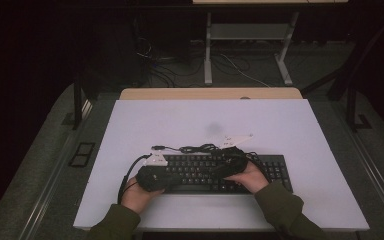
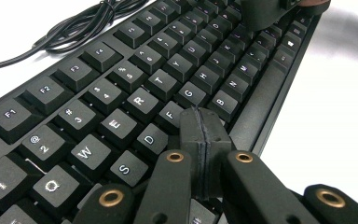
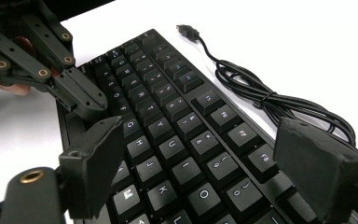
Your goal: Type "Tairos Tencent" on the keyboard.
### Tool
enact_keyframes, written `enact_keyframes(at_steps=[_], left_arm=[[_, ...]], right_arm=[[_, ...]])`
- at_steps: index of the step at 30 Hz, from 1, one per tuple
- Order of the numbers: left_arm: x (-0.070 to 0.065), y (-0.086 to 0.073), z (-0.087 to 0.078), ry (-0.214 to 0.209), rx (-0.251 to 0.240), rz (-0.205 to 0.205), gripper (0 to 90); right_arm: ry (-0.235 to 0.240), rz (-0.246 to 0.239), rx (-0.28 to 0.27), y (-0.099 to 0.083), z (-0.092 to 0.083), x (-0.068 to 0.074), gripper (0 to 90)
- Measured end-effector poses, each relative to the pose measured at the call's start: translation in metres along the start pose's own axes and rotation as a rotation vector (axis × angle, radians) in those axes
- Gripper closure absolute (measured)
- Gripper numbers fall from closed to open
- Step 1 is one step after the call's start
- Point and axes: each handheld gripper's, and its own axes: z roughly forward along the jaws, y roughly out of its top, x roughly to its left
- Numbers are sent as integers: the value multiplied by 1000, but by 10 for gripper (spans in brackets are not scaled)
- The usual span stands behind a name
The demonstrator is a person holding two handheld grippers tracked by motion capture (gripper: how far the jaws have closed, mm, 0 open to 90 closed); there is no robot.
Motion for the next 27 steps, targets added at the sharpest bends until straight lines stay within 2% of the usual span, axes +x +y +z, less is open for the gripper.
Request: enact_keyframes(at_steps=[13,27], left_arm=[[-1,3,-3,1,-13,10,892],[4,10,-9,35,-33,4,893]], right_arm=[[-6,-8,3,0,0,0,160],[-8,-7,5,0,0,1,161]])
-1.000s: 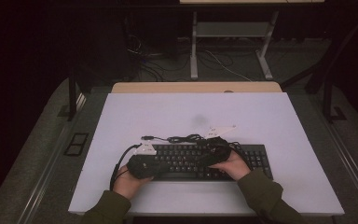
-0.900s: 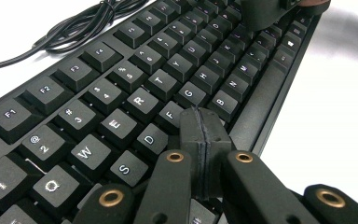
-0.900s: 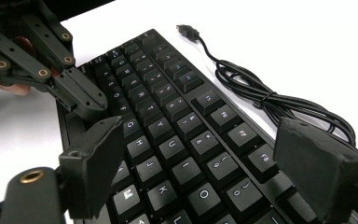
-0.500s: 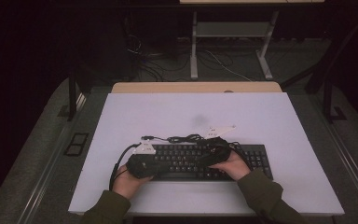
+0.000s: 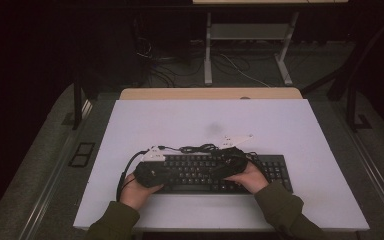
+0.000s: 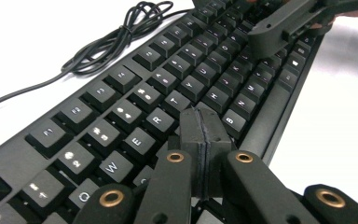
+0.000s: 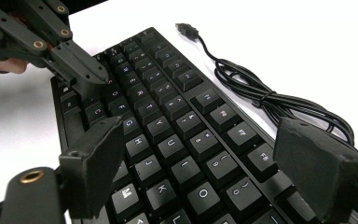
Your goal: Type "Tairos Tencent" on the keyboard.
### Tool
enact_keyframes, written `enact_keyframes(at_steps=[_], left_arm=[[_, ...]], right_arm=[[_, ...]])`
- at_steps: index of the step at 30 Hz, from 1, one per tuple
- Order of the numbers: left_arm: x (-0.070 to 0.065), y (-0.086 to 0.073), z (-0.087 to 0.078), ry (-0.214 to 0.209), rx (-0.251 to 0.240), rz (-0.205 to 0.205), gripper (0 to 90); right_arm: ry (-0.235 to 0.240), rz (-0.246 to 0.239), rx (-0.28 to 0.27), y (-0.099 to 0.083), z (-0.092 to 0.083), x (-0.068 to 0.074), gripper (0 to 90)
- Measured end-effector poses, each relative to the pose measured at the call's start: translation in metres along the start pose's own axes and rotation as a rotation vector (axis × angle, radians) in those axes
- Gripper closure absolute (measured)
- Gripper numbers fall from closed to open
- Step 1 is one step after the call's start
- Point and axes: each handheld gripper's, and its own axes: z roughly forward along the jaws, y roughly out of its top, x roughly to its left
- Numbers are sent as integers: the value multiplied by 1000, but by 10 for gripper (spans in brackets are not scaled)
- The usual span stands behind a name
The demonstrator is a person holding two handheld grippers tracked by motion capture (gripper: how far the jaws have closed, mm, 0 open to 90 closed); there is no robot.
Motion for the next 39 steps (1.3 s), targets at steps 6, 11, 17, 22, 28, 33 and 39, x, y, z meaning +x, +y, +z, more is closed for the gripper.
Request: enact_keyframes(at_steps=[6,11,17,22,28,33,39], left_arm=[[6,3,-1,20,-10,4,894],[11,4,0,39,-26,-12,894],[17,5,3,54,-30,-23,894],[18,4,7,58,-26,-30,894],[19,2,9,60,-15,-34,894],[20,0,10,61,-1,-40,894],[20,-1,12,64,8,-35,894]], right_arm=[[-1,-2,0,0,0,0,161],[-1,-3,0,0,0,0,161],[-2,0,0,0,0,0,161],[-2,1,2,0,1,0,161],[-2,-1,1,0,1,0,161],[-3,-2,-1,0,0,0,161],[-3,-2,-1,0,0,-1,161]])
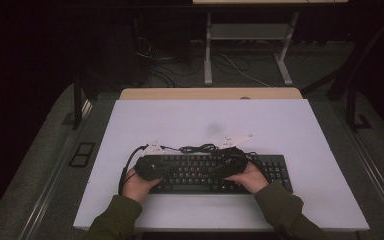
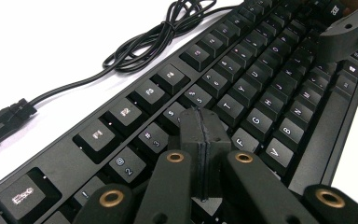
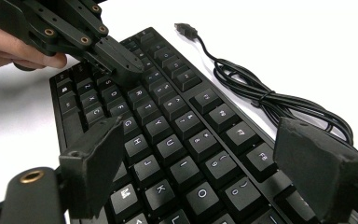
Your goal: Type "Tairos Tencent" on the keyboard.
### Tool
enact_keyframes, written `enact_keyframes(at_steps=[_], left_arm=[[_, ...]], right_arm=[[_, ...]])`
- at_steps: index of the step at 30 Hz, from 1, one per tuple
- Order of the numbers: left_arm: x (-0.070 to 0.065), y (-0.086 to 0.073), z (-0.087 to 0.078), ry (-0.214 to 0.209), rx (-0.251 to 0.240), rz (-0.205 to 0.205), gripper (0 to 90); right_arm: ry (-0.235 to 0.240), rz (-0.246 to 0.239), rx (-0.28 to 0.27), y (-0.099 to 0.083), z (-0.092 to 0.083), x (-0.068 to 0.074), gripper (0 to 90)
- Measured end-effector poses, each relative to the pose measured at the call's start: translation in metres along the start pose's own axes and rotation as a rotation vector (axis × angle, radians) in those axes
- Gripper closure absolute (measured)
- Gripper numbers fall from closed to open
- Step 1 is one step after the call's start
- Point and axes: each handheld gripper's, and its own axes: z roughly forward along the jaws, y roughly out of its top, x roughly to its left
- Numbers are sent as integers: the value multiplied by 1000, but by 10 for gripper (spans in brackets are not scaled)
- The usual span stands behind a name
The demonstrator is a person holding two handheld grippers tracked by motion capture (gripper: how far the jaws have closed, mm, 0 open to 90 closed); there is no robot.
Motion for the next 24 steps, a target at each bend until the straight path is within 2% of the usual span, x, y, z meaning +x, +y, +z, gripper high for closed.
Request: enact_keyframes(at_steps=[24], left_arm=[[-4,2,-5,-6,-16,9,893]], right_arm=[[-1,4,1,0,0,-1,161]])
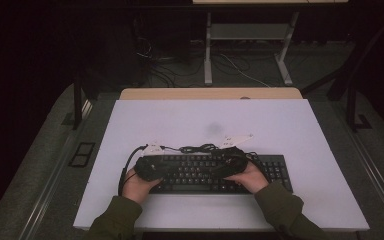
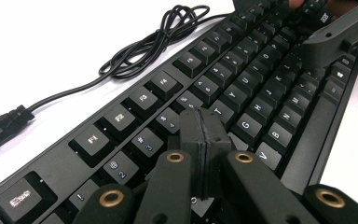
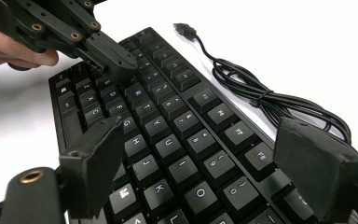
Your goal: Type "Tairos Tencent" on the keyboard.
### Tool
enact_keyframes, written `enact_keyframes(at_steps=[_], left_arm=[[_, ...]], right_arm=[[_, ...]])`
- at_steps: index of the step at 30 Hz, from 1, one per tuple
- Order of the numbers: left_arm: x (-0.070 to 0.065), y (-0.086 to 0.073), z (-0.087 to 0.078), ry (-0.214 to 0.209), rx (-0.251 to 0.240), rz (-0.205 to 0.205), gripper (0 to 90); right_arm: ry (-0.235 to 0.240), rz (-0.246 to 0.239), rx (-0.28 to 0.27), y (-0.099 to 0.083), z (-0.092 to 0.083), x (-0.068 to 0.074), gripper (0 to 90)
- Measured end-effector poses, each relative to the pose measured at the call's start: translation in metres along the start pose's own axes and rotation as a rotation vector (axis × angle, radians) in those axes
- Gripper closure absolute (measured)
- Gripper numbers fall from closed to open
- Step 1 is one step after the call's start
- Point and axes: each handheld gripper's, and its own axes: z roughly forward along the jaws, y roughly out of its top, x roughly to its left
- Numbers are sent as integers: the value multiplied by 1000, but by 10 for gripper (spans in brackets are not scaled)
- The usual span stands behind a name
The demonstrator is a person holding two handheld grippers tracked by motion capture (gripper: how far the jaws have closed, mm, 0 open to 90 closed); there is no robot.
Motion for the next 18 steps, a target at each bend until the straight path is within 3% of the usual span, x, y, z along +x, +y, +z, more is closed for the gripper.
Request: enact_keyframes(at_steps=[11,18], left_arm=[[-2,0,-6,0,-33,-13,868],[-3,-1,-8,5,-32,-23,758]], right_arm=[[9,5,11,1,-3,0,161],[25,5,15,2,-6,2,174]])
